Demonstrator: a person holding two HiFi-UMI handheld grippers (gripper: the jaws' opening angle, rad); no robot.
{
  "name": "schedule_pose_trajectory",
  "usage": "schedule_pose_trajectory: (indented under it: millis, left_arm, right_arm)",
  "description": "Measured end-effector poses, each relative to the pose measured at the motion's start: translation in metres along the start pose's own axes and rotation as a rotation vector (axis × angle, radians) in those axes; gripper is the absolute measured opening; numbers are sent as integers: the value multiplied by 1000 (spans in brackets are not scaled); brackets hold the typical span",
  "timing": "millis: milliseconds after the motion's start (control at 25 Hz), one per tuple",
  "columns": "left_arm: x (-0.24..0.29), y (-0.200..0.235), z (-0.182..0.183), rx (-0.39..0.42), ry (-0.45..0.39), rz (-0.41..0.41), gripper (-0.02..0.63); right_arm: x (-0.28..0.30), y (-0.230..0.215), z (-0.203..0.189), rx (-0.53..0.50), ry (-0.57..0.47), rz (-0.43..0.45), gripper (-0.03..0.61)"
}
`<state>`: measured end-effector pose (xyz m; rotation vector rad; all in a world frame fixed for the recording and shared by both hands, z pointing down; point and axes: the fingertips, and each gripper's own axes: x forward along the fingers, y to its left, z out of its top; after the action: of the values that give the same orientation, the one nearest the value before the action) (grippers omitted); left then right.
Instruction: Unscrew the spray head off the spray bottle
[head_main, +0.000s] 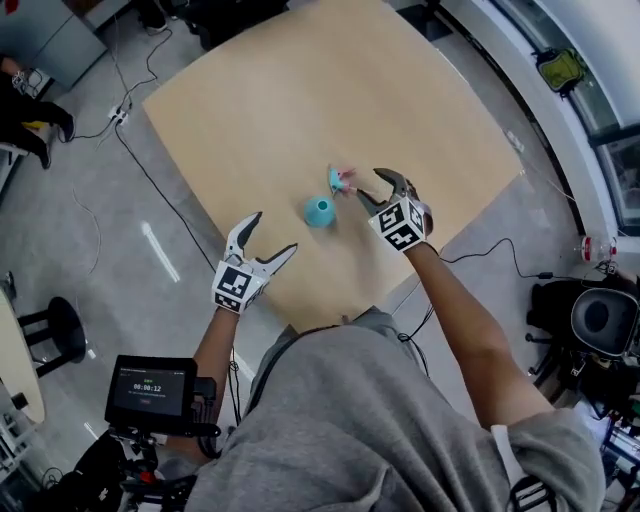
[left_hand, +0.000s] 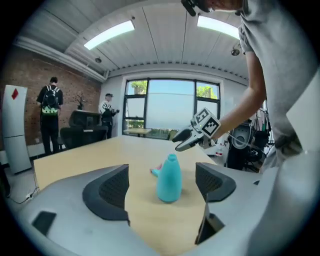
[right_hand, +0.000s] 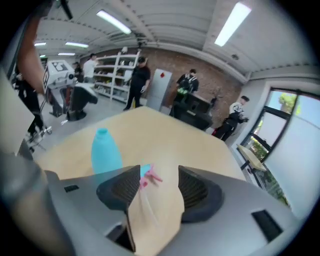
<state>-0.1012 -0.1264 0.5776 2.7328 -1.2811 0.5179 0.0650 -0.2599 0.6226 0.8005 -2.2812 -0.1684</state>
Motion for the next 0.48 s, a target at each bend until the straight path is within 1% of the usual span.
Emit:
schedule_pose_trajectory:
  millis: [80,120,200,240,280,320,360,480]
  left_arm:
    - [-25,-19,50,22,-91,42,389]
    - [-38,-23,77,34,-138,58,344]
    - [-66,-24,128,42,-234,85,207]
    - [-81,-25,151,42,-279,96,132]
    - [-95,-28,173,43,-319,106,61]
    - [-106,-33,192,44,-352,115,22]
    - [-115,-41,209,39,-374,122,5]
    - [-138,-65,244,17,-388,127,3]
  right_arm:
    - [-61,-17,28,105,-132,-84,232]
    - [-88,-24,47,143,-195,-121,193]
    - [-137,-32,88,199,-317,-181,43]
    - [-160,-33,107,223,-376,-198,17]
    - [-182,-32,124,248,-434,-204,6]
    - [-205,-31,137,271,-490,-199,6]
    - [-228,-28,147,288,-544,-186,6]
    - [-290,-15,170,306,-674,-117,6]
